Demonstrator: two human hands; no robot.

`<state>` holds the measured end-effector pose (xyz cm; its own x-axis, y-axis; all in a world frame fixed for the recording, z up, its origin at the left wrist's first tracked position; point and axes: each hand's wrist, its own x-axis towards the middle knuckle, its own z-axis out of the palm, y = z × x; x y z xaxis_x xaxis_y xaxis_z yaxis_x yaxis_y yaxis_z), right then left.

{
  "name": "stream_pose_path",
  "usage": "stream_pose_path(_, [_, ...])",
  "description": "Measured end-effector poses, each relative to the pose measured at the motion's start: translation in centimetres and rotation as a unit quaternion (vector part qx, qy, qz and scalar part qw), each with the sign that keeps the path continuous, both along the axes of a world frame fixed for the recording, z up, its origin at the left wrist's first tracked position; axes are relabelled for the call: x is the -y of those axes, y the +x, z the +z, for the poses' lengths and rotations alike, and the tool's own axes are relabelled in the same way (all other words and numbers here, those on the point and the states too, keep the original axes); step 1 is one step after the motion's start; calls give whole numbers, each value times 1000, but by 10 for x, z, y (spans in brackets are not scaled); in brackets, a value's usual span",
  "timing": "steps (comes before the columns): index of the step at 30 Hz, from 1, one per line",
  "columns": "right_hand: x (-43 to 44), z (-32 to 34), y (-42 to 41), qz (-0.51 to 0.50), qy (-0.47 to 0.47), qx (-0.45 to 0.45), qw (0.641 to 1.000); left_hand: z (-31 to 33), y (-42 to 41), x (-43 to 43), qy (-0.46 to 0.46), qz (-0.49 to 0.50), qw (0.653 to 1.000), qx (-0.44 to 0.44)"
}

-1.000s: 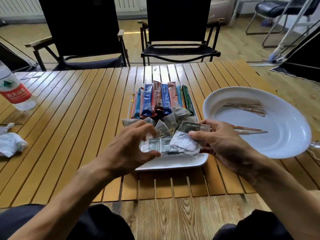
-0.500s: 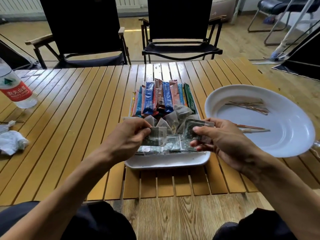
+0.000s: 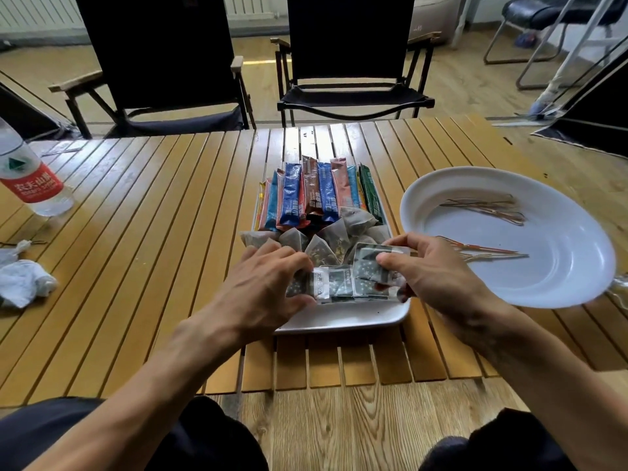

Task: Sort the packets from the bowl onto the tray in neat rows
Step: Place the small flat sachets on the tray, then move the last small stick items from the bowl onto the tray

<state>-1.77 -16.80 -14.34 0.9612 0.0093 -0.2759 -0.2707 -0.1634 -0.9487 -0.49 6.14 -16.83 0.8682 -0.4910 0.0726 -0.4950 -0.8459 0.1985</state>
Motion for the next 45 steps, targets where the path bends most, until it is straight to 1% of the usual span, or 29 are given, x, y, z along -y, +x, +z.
stream_pose_path(3, [-11, -4, 2, 35, -79, 51, 995, -3, 0, -1, -1, 10, 1000, 8])
stream_pose_path(7, [-25, -7, 9, 89, -161, 108, 977, -1, 0, 1, 0, 11, 1000, 1])
stream_pose_path(9, [-29, -12, 11, 98, -243, 149, 954, -2, 0, 0, -1, 12, 1000, 3])
stream_pose_path(11, [-29, -18, 8, 86, -326, 213, 917, -3, -1, 0, -4, 12, 1000, 3])
stream_pose_path(12, [-28, -20, 7, 83, -349, 242, 902, -3, -1, 0, -6, 13, 1000, 1])
stream_pose_path(14, [-25, -22, 5, 92, -360, 264, 890, -2, 0, 2, -12, 14, 1000, 1])
stream_pose_path(19, [-24, -27, 4, 125, -348, 252, 894, -2, 2, 4, -3, 7, 1000, -6])
stream_pose_path(23, [-26, -29, 3, 127, -367, 255, 886, -2, 2, 3, 2, 6, 1000, -7])
stream_pose_path(26, [-26, -30, 3, 128, -383, 263, 876, -1, 0, 5, -11, -3, 1000, -4])
stream_pose_path(30, [-29, -30, 0, 149, -403, 245, 869, -2, 0, 9, -11, -17, 1000, -5])
stream_pose_path(32, [-26, -24, -1, 137, -392, 247, 876, 0, -1, 10, -35, -21, 999, -12])
stream_pose_path(35, [-1, 4, -3, 113, -358, 247, 893, 13, -5, 20, -108, -29, 994, -19])
stream_pose_path(37, [30, 20, -2, 123, -374, 212, 895, 22, -4, 40, -127, -47, 991, -21])
stream_pose_path(40, [73, 26, 9, 120, -426, 118, 889, 33, 4, 83, -119, -81, 990, -10])
stream_pose_path(42, [94, 20, 18, 95, -480, 71, 869, 37, 15, 113, -114, -79, 990, -4])
stream_pose_path(45, [113, 5, 28, 98, -545, 33, 832, 36, 39, 154, -104, -45, 993, 9])
